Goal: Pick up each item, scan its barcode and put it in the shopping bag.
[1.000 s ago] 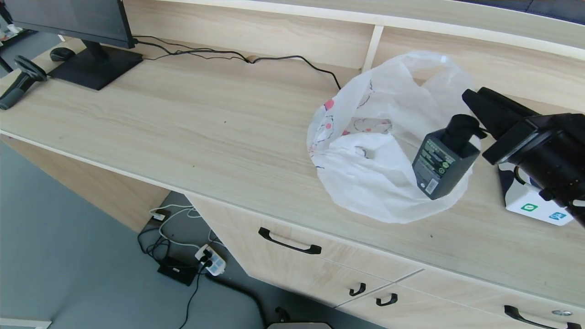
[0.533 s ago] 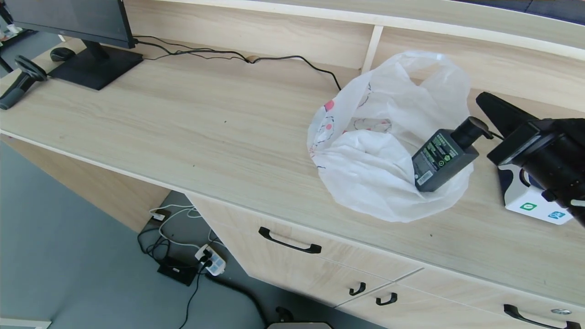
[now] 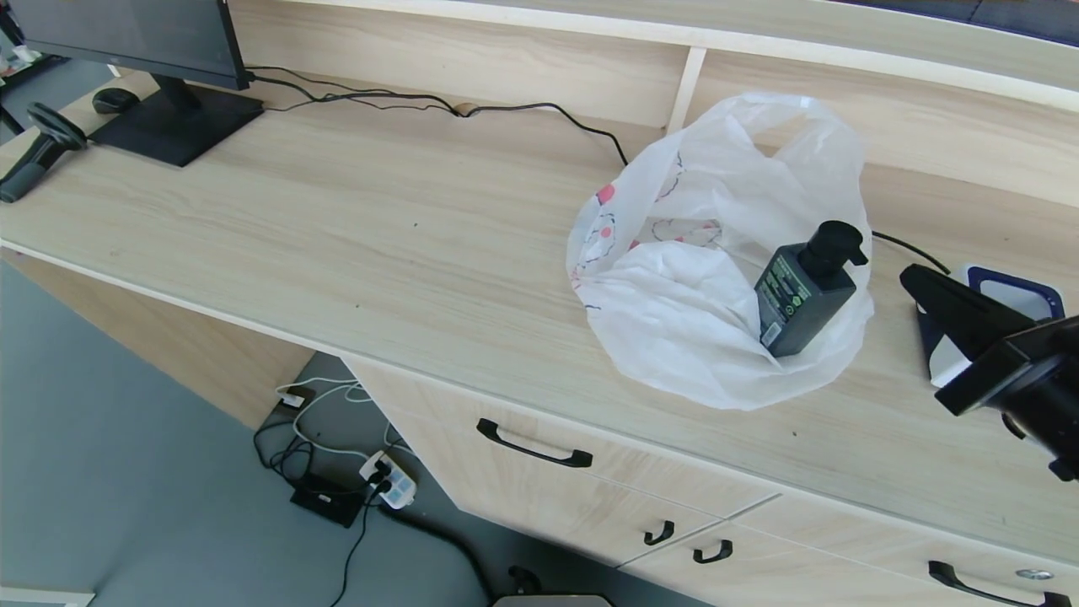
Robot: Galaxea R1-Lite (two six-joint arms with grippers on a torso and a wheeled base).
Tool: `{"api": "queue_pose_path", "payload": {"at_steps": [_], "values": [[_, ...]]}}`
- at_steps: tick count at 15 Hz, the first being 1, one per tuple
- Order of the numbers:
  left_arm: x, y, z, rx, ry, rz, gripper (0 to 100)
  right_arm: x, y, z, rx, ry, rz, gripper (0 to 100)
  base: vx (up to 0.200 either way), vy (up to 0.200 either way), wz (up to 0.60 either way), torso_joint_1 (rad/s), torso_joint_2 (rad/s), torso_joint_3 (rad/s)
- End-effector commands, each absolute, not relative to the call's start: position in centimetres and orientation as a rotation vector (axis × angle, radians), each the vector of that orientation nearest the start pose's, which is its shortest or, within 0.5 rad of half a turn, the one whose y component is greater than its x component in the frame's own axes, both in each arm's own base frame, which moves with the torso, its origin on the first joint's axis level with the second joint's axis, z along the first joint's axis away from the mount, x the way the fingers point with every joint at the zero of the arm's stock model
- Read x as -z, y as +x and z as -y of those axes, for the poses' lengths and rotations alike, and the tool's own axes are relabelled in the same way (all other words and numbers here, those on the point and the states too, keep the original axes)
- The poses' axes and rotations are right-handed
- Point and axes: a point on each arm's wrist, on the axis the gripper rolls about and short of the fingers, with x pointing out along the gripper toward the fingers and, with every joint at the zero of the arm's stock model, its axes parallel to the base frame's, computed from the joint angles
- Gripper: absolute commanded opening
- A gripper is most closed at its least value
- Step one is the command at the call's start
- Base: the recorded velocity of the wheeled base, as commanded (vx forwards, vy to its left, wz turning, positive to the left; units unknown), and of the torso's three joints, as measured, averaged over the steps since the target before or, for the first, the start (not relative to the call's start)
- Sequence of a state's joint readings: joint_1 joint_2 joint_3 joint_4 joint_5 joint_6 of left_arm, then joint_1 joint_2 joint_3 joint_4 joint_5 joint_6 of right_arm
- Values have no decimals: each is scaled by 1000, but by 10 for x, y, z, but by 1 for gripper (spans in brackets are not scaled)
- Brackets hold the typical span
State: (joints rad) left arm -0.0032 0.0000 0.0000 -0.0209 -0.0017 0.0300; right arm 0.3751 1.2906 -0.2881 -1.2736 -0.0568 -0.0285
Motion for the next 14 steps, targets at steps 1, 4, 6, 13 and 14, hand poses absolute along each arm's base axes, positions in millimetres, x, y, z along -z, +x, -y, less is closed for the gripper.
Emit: {"api": "queue_pose_path", "payload": {"at_steps": [1,4,6,13,14], "values": [[-78,-23,0,4,29,20,100,-207,152,-58,-313,31,275,0,0,0,0,0,0,0],[-78,-23,0,4,29,20,100,-204,156,-60,-317,27,253,0,0,0,0,0,0,0],[-78,-23,0,4,29,20,100,-200,158,-58,-297,7,240,0,0,0,0,0,0,0],[-78,-23,0,4,29,20,100,-186,152,-57,-331,-58,193,100,0,0,0,0,0,0],[-78,-23,0,4,29,22,100,-183,152,-57,-333,-61,178,100,0,0,0,0,0,0]]}}
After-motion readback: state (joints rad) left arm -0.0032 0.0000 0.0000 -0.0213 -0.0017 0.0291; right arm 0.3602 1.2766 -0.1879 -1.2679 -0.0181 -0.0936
